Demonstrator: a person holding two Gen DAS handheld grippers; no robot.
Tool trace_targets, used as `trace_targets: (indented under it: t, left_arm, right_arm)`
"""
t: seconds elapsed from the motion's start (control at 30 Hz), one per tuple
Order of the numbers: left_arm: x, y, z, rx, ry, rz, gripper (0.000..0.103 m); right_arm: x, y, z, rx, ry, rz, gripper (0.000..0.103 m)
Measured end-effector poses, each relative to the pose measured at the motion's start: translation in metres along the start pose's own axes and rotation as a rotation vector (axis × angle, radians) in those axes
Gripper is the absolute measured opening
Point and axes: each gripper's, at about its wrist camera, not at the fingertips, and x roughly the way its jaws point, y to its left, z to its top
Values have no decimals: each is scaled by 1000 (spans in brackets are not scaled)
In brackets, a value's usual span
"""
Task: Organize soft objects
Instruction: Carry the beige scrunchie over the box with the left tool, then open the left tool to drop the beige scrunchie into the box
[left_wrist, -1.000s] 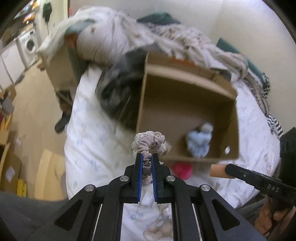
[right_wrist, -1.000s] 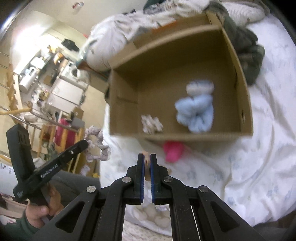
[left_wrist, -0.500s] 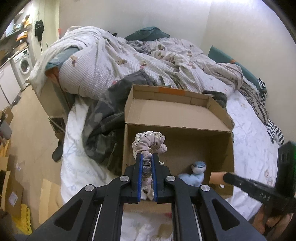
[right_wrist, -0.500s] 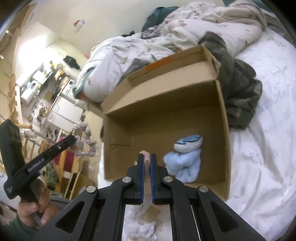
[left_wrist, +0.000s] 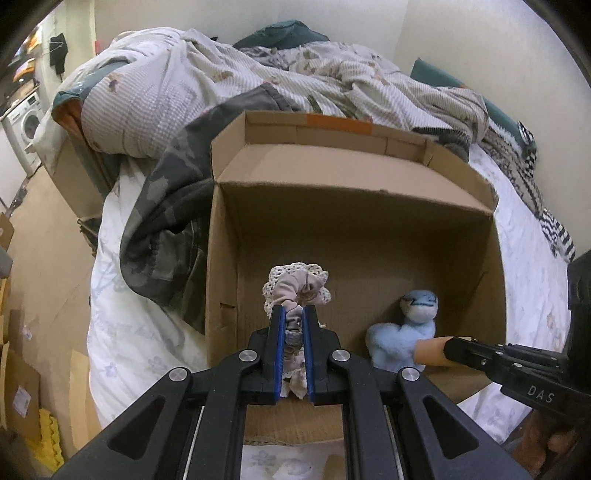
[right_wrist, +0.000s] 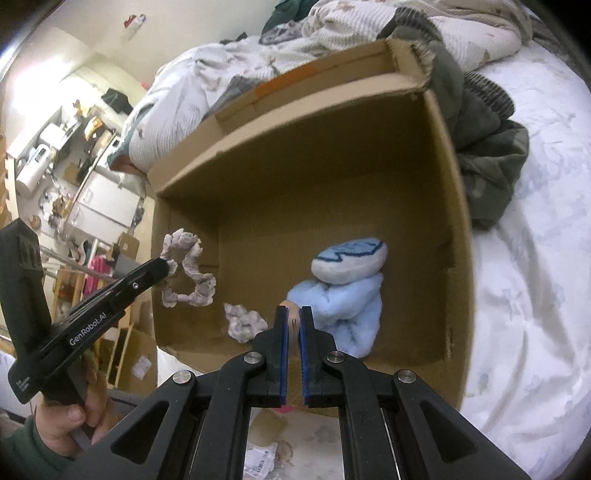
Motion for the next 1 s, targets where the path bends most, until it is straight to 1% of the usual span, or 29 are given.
trace_targets:
  t: [0.1,0.27,0.43,0.6,0.73,0.8,0.83,0.87,0.9,0.93,0.97,1.0]
  left_arm:
    - [5,1,-2,-4,10,-12,9]
    - [11,1,-4,-6,34,-4,9]
    - [14,1,-5,-13,42,5,9]
    - [20,0,-8,-12,74,2,9]
    - [22,-2,-11,-3,89,11,12]
    - [23,-2,-11,-1,97,9,17]
    - [22,-3,-12,-3,100,8,24]
    - [22,-3,-12,-5,99,9,35]
    - [21,-3,-12,-6,95,12,42]
    - [19,-3,-12,-6,88,19,56]
    - [16,-3,-12,-6,74,29,64]
    - [14,-3,-11,-4,62,38,64]
  right_arm:
    - [9,4,-1,-14,30,-4,7]
    - [18,7,-3,-32,55,-9,7]
    - [17,4,-7,-27,59,-20,7]
    - [20,7,-1,-15,58,-30,7]
    - [21,9,-1,-20,61,-33,7]
    - [22,10,0,-22,62,-34,7]
    - [22,10,0,-22,62,-34,7]
    - [22,10,0,-21,61,-35,7]
    - [21,9,-1,-20,60,-37,7]
    - [21,8,0,-17,59,-38,7]
    - [21,8,0,-14,58,-37,7]
    - [21,7,0,-12,56,-37,7]
